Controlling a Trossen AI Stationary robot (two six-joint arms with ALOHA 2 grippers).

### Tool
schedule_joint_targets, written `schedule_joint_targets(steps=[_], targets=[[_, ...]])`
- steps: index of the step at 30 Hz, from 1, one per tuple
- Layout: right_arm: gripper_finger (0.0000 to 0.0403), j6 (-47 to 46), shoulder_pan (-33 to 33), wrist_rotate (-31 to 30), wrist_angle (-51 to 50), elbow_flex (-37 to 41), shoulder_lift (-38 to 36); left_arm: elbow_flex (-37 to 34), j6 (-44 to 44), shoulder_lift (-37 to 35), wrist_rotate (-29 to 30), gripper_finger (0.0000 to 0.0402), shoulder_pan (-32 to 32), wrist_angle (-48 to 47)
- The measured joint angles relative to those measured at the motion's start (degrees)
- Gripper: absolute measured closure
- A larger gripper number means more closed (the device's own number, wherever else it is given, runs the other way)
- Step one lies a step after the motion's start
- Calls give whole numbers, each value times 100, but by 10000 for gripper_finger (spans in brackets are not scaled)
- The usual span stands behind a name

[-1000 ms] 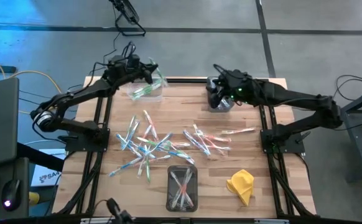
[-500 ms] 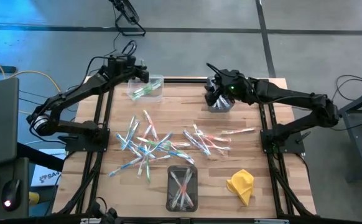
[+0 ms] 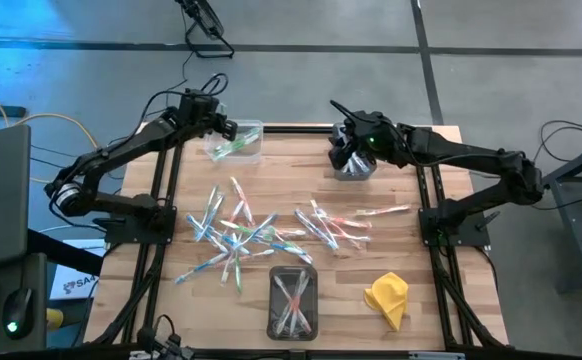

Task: Pick & Place Toothbrushes
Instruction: Put the green toothbrush into the transparent bin

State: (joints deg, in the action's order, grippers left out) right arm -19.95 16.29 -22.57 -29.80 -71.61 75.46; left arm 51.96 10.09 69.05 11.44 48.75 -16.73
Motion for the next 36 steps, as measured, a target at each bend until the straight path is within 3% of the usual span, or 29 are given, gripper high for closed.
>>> schedule_joint_targets(steps=[11,22,27,31,36], targets=[[199,-140,-2,0,0,0,0,0,-129,767,-168,373,-2,25],[199,-140,-4,48,-4,0,0,0,-227,960,-382,366,-2,116],[199,-128,-2,46,-7,0,0,0,-402,960,-954,364,-2,322],[199,-126,-2,48,-7,0,0,0,-407,960,-1214,336,-4,418],[199,-126,-2,74,-7,0,0,0,-428,961,-1213,268,-4,395]])
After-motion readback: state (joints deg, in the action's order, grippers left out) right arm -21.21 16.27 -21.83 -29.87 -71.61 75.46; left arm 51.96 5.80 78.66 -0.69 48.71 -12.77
